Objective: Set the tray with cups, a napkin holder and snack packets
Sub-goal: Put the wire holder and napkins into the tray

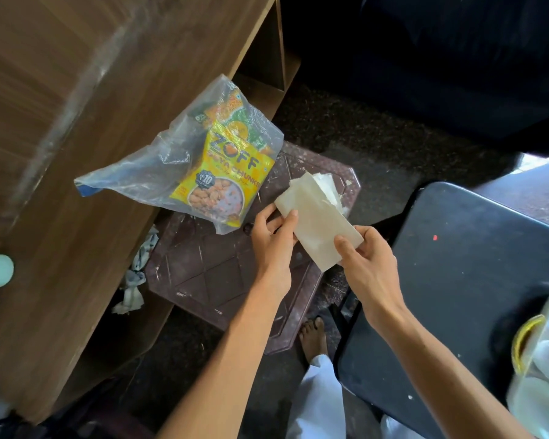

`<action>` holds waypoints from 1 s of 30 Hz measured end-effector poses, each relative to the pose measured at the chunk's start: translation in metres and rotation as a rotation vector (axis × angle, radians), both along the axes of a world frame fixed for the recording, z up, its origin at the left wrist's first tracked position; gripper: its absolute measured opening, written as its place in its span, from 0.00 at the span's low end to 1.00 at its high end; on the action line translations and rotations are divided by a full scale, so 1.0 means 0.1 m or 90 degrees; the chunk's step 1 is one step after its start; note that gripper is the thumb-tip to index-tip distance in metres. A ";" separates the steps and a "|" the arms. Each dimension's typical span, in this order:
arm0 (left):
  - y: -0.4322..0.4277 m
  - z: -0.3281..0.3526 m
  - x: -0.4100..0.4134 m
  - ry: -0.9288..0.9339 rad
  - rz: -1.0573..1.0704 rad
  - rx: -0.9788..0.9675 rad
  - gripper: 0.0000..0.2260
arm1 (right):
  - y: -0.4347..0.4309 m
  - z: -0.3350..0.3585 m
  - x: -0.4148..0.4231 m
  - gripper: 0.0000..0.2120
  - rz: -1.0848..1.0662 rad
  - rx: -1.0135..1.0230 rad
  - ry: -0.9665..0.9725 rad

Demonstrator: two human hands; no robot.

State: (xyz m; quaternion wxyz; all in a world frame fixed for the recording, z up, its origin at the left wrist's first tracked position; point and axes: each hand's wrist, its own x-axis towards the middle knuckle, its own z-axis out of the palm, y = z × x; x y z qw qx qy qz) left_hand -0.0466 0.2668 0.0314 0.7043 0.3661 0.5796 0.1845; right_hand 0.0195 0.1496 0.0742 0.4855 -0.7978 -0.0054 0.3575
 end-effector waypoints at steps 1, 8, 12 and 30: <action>-0.01 0.00 0.01 -0.005 0.008 -0.013 0.18 | 0.00 -0.01 0.01 0.02 0.000 0.001 0.001; -0.08 0.06 0.06 0.006 -0.073 0.046 0.05 | -0.18 -0.03 0.04 0.02 -0.047 0.003 0.018; -0.25 0.22 0.09 -0.027 -0.086 0.006 0.03 | -0.39 0.03 -0.02 0.06 -0.051 0.017 0.029; -2.84 0.91 0.53 -0.013 -0.347 0.112 0.09 | -2.94 0.65 0.09 0.03 -0.245 0.073 -0.073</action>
